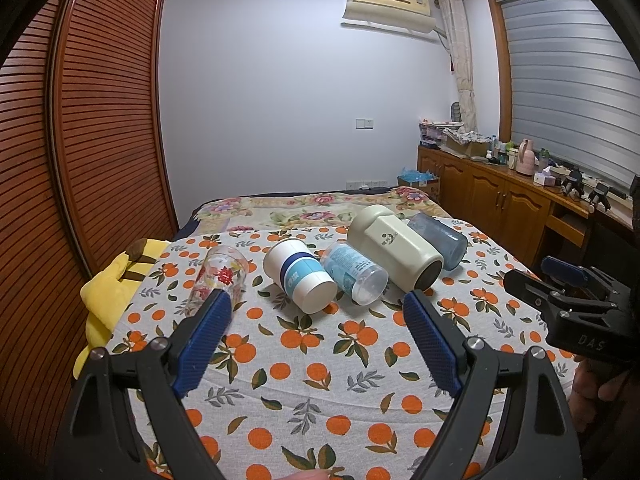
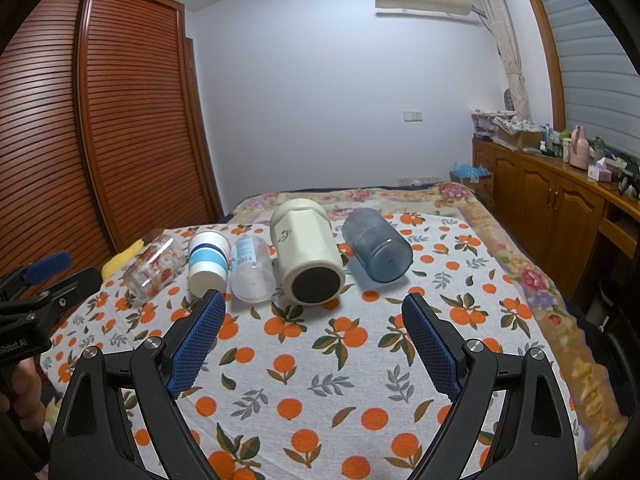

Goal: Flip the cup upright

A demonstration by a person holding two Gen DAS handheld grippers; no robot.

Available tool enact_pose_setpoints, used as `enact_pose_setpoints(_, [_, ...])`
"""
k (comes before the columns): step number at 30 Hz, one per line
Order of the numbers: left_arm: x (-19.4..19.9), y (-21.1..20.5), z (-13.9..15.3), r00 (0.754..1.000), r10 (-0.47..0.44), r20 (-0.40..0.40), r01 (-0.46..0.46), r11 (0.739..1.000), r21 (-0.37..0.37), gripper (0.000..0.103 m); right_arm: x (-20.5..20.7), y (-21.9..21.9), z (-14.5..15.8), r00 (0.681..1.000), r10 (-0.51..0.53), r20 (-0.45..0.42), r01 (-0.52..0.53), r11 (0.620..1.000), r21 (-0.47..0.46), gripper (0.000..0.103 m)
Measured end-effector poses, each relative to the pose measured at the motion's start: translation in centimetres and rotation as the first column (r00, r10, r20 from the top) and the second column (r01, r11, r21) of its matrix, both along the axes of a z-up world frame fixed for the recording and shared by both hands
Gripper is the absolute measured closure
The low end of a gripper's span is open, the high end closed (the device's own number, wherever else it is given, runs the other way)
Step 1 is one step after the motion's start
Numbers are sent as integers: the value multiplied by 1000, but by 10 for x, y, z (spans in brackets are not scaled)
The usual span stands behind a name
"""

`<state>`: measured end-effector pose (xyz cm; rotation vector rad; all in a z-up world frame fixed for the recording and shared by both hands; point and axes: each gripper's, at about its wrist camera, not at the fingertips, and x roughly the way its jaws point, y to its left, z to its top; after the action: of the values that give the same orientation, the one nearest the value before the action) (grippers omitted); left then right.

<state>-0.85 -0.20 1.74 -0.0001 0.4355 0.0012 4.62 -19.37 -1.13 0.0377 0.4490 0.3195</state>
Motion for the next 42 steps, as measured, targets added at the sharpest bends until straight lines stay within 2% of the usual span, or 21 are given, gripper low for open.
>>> enact_pose_setpoints(23, [-1,-3,-1,1000,-11,-13,11,1000,-1,14,1,2,-1,1000,2,-7,-2,1000,1,11])
enact_pose_setpoints(35, [26,4,-15,996,-47,-81,48,999,4,14,27,14,-2,996,58,-71,-60,998,-29,11])
enact_pose_setpoints(42, [49,11,-26,988,-85,-130,84,996,-12,14,53,25,6,990,102,-92,-111,989,-95,11])
